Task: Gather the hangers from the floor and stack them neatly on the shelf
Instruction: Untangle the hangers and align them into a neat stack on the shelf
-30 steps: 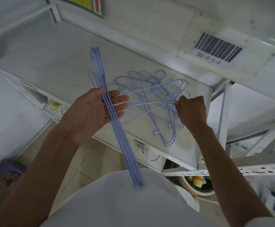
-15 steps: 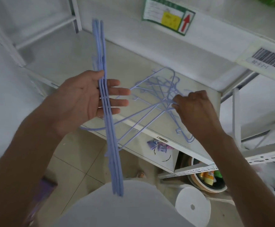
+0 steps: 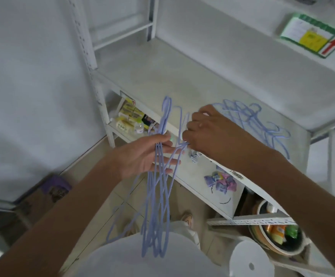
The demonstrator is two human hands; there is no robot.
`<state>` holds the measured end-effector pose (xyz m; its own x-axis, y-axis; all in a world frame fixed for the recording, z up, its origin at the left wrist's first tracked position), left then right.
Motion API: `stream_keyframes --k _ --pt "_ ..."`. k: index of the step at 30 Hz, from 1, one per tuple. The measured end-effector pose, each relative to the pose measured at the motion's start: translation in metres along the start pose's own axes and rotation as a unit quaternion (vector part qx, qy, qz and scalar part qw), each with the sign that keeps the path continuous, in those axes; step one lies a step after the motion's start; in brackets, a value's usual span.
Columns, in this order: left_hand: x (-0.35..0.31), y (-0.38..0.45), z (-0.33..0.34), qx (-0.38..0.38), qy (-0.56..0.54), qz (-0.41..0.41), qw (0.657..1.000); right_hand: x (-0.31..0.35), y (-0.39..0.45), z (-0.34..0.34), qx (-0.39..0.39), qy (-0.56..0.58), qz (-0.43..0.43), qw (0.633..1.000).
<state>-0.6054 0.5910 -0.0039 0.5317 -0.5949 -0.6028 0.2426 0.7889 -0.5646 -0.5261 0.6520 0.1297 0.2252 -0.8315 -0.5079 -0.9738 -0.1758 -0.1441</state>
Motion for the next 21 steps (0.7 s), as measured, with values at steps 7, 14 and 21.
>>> stream_keyframes --k 7,14,21 --pt "0.008 -0.012 0.002 0.015 -0.037 0.073 0.997 0.008 0.052 -0.027 -0.091 0.025 -0.050 0.994" --pt "-0.004 -0.018 -0.020 -0.046 -0.066 0.159 0.984 0.003 -0.021 0.012 -0.356 0.476 0.445 0.670" --pt "0.008 -0.013 0.004 -0.006 -0.060 0.125 0.990 0.077 0.005 0.102 -0.228 0.764 0.441 0.411"
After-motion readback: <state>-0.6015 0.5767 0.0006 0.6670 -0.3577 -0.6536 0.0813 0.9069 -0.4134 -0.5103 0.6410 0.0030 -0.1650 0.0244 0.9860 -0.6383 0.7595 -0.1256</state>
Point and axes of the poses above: each hand's wrist, its own y-axis towards the middle knuckle, its own z-axis out of the palm, x = y × z, the point moved 8 cm from there along y, towards the middle knuckle, and after that the axes turned 11 degrees about -z, right-handed, at the moved point
